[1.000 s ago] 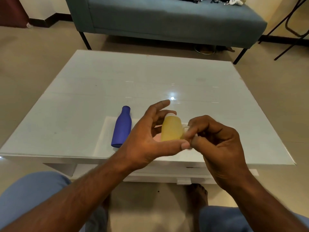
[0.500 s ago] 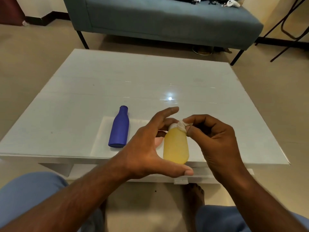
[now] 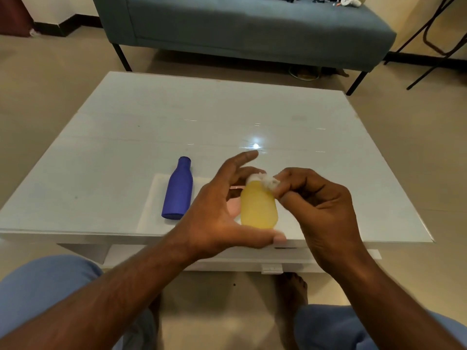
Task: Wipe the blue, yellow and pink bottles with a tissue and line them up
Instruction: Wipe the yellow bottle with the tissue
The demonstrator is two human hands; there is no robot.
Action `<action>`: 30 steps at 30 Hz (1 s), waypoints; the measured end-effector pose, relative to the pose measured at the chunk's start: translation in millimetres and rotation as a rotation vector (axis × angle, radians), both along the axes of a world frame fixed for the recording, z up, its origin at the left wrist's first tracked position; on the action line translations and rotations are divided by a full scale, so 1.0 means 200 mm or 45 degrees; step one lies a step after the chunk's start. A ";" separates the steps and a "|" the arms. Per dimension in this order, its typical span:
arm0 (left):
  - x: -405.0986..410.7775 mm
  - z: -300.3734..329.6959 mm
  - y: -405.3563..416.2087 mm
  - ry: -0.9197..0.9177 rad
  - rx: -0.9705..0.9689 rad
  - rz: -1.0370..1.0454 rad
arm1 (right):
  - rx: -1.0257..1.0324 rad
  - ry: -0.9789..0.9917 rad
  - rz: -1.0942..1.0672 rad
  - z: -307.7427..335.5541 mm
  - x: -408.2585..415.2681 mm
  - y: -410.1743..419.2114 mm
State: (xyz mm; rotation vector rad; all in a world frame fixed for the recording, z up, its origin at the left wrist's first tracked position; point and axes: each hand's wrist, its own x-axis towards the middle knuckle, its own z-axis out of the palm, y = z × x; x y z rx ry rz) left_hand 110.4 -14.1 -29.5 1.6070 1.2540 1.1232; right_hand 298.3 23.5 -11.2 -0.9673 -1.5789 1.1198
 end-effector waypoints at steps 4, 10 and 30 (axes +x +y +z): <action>-0.03 0.00 0.02 -0.054 0.009 0.050 | 0.000 0.068 0.150 0.02 -0.01 -0.02; -0.01 0.00 -0.02 -0.005 -0.046 -0.080 | -0.087 0.073 0.021 0.00 0.00 0.01; -0.02 -0.01 0.00 0.080 0.048 -0.002 | -0.116 0.078 0.040 0.01 -0.01 0.00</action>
